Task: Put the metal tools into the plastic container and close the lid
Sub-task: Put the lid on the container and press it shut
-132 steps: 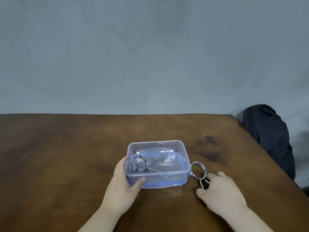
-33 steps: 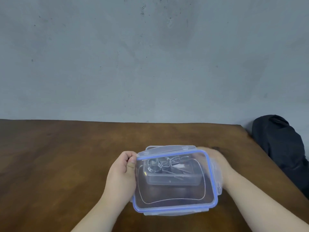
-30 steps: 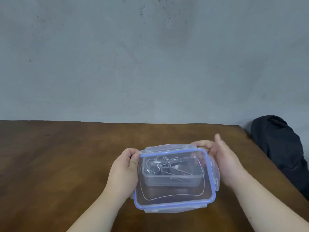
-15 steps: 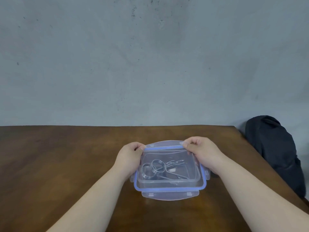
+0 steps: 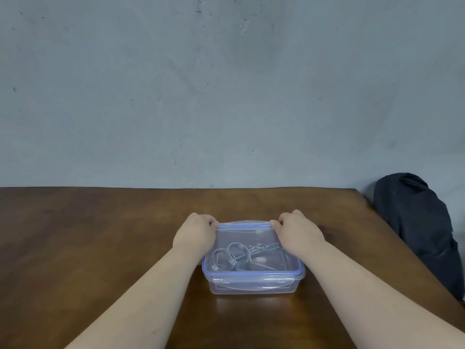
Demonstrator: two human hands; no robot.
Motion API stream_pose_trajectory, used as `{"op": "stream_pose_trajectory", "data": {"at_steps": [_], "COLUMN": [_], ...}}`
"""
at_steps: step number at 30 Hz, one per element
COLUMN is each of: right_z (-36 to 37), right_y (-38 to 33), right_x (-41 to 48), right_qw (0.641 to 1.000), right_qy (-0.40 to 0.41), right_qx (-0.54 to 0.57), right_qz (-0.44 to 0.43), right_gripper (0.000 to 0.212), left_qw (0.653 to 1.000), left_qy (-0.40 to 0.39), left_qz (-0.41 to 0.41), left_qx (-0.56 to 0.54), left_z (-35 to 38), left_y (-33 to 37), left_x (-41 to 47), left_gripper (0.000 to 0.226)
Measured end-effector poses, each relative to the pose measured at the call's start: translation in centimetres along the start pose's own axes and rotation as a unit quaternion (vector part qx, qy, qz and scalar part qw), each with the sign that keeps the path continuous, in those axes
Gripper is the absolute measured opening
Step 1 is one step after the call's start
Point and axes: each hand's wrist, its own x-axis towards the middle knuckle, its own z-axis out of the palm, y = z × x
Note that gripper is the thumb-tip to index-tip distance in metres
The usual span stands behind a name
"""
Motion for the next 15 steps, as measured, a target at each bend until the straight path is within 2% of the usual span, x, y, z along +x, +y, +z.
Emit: {"op": "stream_pose_trajectory", "data": {"at_steps": [8,12,15], "right_z": [0.1,0.3,0.3], "right_y": [0.7,1.1,1.7], "right_x": [0.1,-0.1,-0.3], "right_qw": [0.998,0.977,0.938], "right_qy": [0.002,-0.026,-0.049], "right_qx": [0.065,0.208,0.336], "right_qz": [0.002,0.031,0.071], "right_gripper": [0.040,0.036,0.035], "left_qw": [0.999,0.997,0.992], "left_qy": [-0.034,-0.032,-0.026], "left_qz": [-0.006,-0.028,-0.050], "left_qx": [-0.017,-0.069,-0.115], "left_z": [-0.2,-0.2,0.0], "left_y": [0.1,0.0,-0.1], "left_x": [-0.4,-0.9,-1.2], "left_gripper": [0.026,0.024,0.024]}}
